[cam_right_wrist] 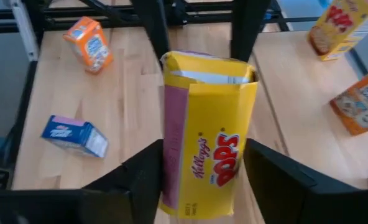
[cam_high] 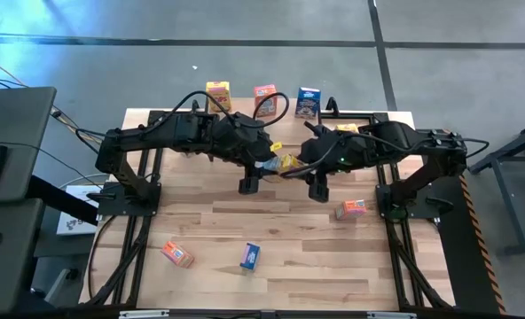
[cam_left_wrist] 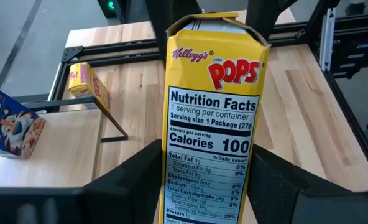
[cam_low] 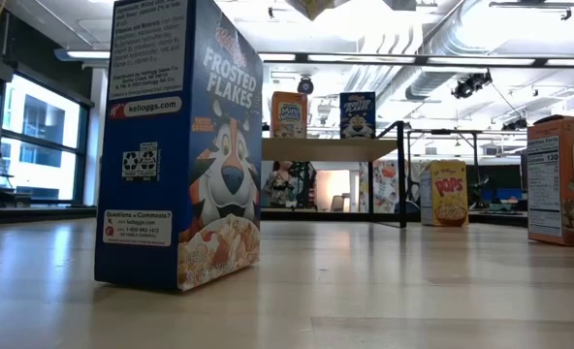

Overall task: Stack cereal on shelf
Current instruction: Put the bottom yellow cereal box aligned with the other yellow cereal box on the shelf

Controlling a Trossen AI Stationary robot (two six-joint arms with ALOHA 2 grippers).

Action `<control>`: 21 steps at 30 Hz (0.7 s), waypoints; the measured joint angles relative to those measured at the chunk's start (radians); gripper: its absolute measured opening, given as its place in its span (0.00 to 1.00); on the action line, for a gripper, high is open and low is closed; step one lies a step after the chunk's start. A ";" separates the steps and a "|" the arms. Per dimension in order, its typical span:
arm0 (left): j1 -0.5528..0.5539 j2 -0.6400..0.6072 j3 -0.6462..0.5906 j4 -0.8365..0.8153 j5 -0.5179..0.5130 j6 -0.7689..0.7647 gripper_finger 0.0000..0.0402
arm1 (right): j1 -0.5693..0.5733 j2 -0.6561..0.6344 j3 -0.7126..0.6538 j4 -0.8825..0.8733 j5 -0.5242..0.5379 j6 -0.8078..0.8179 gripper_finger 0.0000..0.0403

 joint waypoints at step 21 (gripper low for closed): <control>0.000 -0.055 -0.027 -0.012 -0.025 -0.008 0.42 | 0.000 -0.163 0.000 0.059 0.055 -0.004 0.58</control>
